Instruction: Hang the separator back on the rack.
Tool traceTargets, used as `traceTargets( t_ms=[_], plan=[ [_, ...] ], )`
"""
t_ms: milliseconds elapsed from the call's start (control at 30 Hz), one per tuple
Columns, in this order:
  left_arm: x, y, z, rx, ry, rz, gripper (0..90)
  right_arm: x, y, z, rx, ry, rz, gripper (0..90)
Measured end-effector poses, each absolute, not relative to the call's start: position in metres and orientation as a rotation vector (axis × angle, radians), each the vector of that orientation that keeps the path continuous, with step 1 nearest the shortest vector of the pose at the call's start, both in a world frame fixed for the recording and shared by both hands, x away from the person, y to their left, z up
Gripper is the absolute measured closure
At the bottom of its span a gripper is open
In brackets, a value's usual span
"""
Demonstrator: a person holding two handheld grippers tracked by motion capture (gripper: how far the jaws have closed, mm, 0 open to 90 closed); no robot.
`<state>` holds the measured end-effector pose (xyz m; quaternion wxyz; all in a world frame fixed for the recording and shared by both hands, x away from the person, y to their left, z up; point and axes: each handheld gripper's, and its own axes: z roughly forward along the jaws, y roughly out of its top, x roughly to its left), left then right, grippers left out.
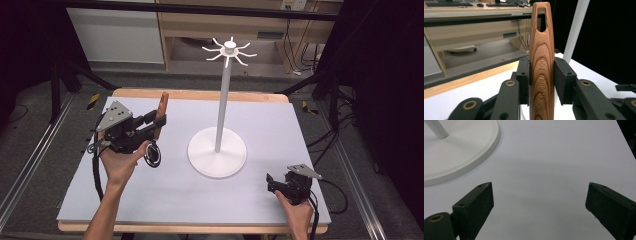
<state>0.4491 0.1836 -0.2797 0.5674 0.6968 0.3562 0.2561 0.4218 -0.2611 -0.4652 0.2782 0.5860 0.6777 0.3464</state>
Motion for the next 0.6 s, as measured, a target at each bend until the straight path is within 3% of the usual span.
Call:
traceTargets(
  t_ms=[600],
  plan=[
    [0.450,0.164,-0.250,1.613,0.760,0.619,67.4,0.421,-0.262,-0.465,1.571,1.819,0.925,8.5]
  ],
)
